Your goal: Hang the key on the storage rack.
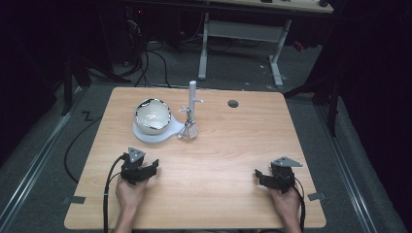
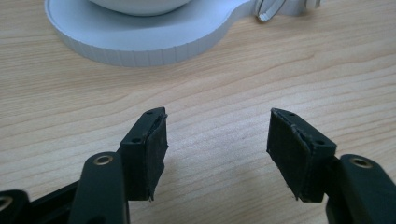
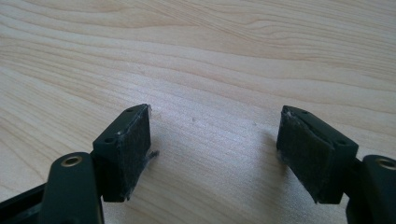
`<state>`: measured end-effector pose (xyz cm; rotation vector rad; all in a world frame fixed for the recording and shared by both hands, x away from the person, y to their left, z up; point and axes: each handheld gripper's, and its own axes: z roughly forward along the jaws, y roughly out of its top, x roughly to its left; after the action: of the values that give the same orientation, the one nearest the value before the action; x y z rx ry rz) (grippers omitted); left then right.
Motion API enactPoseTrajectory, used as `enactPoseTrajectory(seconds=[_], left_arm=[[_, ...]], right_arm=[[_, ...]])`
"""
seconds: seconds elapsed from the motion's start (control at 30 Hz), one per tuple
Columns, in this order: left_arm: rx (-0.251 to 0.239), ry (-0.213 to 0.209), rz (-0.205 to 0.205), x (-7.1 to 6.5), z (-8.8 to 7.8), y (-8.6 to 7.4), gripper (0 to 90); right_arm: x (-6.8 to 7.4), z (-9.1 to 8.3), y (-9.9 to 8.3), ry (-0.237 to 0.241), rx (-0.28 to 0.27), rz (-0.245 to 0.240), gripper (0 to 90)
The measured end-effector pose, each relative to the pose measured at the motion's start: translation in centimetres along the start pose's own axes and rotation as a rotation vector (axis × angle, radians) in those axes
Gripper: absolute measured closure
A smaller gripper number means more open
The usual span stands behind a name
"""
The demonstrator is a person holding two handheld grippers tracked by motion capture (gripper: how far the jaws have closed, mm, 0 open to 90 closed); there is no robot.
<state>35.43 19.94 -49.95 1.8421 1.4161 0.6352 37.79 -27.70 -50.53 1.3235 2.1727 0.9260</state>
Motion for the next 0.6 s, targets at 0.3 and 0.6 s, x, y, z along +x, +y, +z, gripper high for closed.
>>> enactPoseTrajectory(seconds=[0.3,0.6], left_arm=[[0.017,0.009,0.023,-0.53,0.38,-0.06,38.0],[0.03,0.016,0.04,-0.89,0.76,-0.23,37.1]], right_arm=[[0.01,-0.01,0.0,0.001,0.0,0.001,26.2],[0.01,-0.02,-0.01,0.001,0.0,0.001,26.2]])
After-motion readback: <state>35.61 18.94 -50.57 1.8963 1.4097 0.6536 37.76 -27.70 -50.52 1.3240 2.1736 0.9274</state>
